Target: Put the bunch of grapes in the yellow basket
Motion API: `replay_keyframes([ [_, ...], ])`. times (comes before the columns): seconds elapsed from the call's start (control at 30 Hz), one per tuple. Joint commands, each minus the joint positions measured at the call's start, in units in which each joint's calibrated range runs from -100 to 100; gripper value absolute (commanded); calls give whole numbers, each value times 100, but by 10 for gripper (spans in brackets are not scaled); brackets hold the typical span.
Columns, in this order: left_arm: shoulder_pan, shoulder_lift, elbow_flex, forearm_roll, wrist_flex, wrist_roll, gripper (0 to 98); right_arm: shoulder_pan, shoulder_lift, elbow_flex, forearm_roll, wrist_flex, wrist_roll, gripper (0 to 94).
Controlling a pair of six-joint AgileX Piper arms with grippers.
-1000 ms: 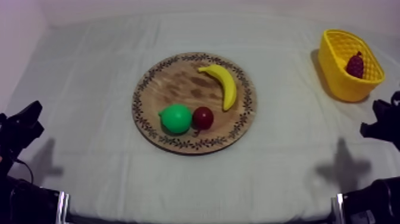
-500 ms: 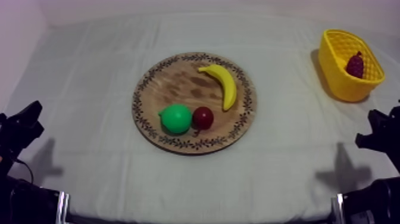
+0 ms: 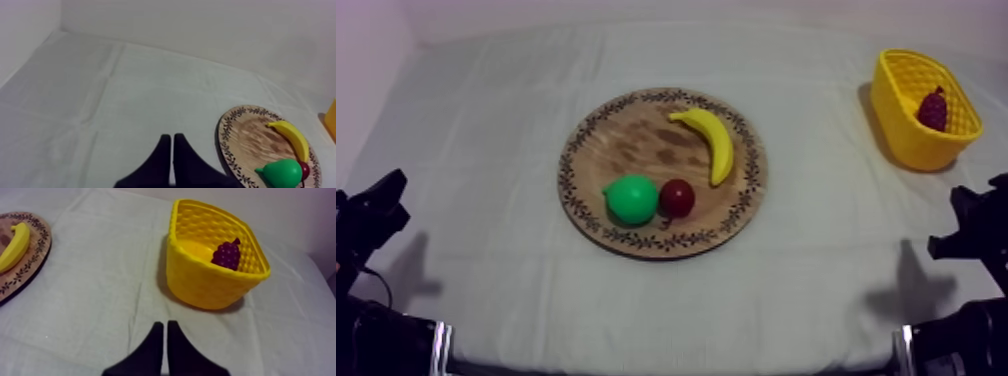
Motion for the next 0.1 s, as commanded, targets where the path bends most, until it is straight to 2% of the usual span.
replay_keyframes([
  [0.0,-1,0,-4,1,-3,-1,1,-3,-3,6,-3,4,13,5],
  [0.07,-1,0,-4,1,-3,-1,1,-3,-3,7,-3,4,31,5],
])
